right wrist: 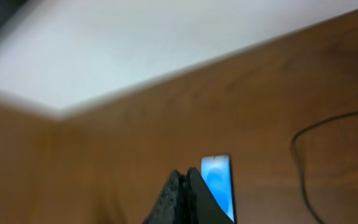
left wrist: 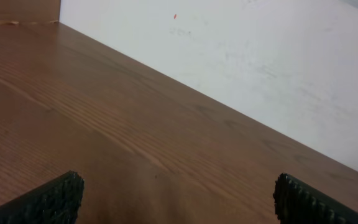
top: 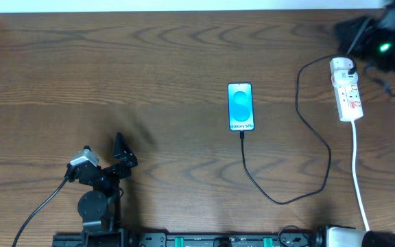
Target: Plug charger to phone and switch on socket
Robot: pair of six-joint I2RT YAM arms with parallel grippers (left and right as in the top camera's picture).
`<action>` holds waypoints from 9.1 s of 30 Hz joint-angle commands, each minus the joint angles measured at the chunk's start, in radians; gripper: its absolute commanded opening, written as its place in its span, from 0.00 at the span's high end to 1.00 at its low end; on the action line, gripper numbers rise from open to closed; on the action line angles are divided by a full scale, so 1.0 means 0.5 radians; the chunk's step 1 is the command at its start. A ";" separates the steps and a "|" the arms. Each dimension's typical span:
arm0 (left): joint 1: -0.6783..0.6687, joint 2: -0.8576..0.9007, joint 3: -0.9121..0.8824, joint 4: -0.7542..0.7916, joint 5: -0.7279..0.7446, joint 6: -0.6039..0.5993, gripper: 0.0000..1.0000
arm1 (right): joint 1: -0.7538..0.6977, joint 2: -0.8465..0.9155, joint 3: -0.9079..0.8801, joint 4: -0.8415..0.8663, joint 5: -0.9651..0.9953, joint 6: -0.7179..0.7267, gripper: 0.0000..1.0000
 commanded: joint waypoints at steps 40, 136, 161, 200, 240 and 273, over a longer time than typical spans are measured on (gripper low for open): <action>-0.008 -0.014 -0.037 -0.079 -0.041 -0.018 0.02 | 0.113 -0.008 -0.002 -0.999 1.251 -0.366 0.01; -0.008 -0.014 -0.037 -0.079 -0.041 -0.018 0.02 | 0.285 -2.953 -3.575 1.868 0.749 -0.236 0.01; -0.008 -0.014 -0.037 -0.079 -0.042 -0.018 0.02 | 0.372 -2.951 -3.574 1.866 0.745 -0.238 0.01; -0.082 -0.018 -0.037 -0.092 0.102 0.433 0.02 | 0.372 -2.951 -3.574 1.866 0.745 -0.238 0.01; -0.081 -0.014 -0.037 -0.092 0.102 0.433 0.02 | 0.372 -2.951 -3.574 1.866 0.745 -0.238 0.01; -0.081 -0.014 -0.037 -0.092 0.102 0.433 0.02 | 0.372 -2.950 -3.574 1.866 0.745 -0.238 0.01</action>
